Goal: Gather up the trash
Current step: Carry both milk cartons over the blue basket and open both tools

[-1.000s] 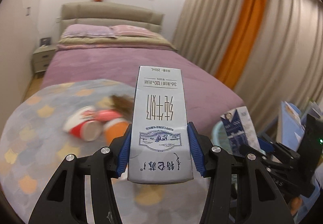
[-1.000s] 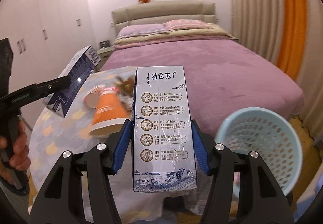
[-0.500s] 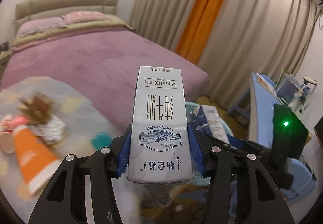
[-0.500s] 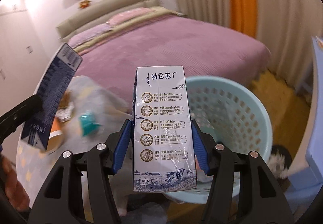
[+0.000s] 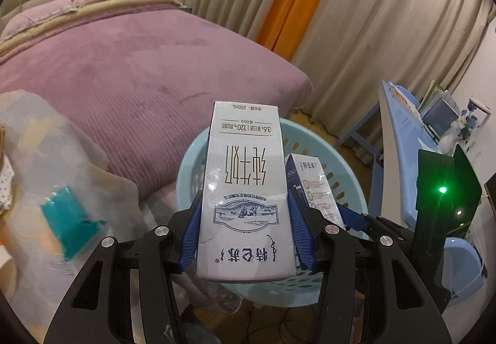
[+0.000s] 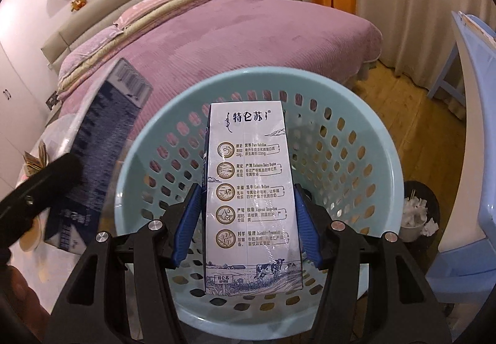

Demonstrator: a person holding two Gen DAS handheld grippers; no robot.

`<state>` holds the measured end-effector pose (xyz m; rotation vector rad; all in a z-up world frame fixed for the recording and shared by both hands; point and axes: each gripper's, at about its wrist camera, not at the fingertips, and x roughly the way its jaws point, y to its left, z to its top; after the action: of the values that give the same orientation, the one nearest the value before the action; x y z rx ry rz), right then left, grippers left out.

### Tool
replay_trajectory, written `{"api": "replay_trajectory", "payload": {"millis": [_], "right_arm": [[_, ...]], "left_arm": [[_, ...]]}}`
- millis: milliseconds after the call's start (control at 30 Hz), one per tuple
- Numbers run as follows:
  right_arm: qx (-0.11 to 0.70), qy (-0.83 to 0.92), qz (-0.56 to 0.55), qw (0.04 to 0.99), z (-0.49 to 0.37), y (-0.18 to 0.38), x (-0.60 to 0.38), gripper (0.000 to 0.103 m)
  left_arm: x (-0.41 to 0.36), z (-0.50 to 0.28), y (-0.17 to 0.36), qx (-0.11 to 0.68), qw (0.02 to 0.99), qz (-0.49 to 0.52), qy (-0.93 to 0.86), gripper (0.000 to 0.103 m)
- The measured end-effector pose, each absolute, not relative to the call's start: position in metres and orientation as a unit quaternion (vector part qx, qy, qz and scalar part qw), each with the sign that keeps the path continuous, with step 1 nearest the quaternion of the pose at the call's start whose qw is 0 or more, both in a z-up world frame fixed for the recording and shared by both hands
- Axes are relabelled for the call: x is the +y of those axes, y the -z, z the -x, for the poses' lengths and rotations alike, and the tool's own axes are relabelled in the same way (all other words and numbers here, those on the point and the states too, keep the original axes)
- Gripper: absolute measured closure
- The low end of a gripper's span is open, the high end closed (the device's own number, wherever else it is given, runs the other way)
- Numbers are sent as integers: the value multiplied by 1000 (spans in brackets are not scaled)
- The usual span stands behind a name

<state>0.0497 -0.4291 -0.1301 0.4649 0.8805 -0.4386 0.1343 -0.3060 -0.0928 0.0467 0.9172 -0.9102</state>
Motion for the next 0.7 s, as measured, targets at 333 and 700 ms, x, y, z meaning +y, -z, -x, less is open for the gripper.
{"api": "replay_trajectory", "payload": {"millis": [333, 700], "right_arm": [[424, 220, -223, 850, -48, 133, -434, 39], [398, 209, -205, 869, -38, 108, -419, 39]], "left_arm": [[-307, -130, 90, 422, 800, -16, 425, 41], [-268, -123, 64, 397, 817, 7, 417, 41]]}}
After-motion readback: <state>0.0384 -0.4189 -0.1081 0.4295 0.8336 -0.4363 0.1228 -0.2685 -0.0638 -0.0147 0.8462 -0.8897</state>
